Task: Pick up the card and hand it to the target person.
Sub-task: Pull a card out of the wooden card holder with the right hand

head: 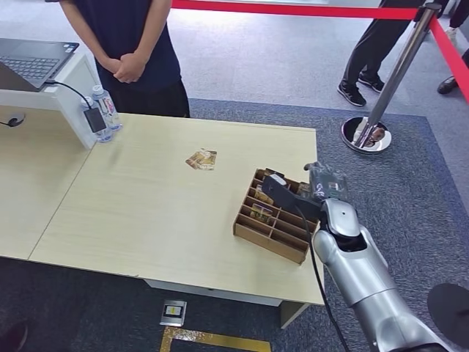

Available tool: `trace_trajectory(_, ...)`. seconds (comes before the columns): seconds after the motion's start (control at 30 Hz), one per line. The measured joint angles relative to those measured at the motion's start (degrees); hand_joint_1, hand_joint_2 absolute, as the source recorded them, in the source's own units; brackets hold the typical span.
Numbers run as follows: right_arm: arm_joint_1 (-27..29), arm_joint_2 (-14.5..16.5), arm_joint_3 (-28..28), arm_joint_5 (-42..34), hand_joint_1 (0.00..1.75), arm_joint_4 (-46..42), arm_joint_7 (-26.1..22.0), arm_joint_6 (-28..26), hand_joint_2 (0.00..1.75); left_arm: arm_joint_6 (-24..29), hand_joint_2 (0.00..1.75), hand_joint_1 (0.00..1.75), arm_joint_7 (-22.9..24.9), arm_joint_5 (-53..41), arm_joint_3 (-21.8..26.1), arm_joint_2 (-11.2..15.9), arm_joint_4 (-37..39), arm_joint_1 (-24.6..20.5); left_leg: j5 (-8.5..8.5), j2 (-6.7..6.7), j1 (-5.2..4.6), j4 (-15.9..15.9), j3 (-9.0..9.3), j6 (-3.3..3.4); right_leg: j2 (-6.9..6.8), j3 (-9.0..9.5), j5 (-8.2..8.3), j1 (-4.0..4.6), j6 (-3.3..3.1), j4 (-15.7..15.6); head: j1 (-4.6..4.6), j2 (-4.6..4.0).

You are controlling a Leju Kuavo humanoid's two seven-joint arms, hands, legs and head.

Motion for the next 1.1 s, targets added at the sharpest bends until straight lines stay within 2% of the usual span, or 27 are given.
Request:
trace_trajectory(0.2, 0.1, 0.0, 0.0, 0.0, 0.72, -0.1, 0.0, 0.1, 1.75, 0.0, 1.75, 0.0, 0.0, -0.1, 0.0, 0.0, 0.0, 0.0, 0.01, 0.0, 0.0, 0.0, 0.0, 0.0, 0.0, 0.0, 0.01, 0.0, 0.0, 0.0, -0.01, 0.0)
trace_trajectory(0.37, 0.2, 0.0, 0.0, 0.0, 0.92, -0.1, 0.0, 0.1, 1.75, 0.0, 1.75, 0.0, -0.1, -0.1, 0.0, 0.0, 0.0, 0.0, 0.01, 0.0, 0.0, 0.0, 0.0, 0.0, 0.0, 0.0, 0.01, 0.0, 0.0, 0.0, -0.01, 0.0)
trace_trajectory(0.83, 0.4, 0.0, 0.0, 0.6, 1.0, -1.3, 0.4, 0.2, 1.75, 0.0, 1.75, 0.0, 0.0, -0.2, 0.0, 0.0, 0.0, 0.0, 0.01, 0.0, 0.0, 0.0, 0.0, -0.01, 0.0, -0.01, 0.01, 0.0, 0.0, 0.0, -0.01, 0.0)
trace_trajectory(1.1, 1.4, -0.1, 0.0, 1.1, 1.23, -2.9, 0.9, 0.1, 1.75, -0.1, 1.75, 0.0, 0.0, -0.2, 0.0, 0.0, 0.0, 0.0, 0.02, 0.0, 0.0, 0.0, 0.0, -0.01, 0.0, -0.01, 0.01, 0.0, 0.0, 0.0, -0.01, 0.0)
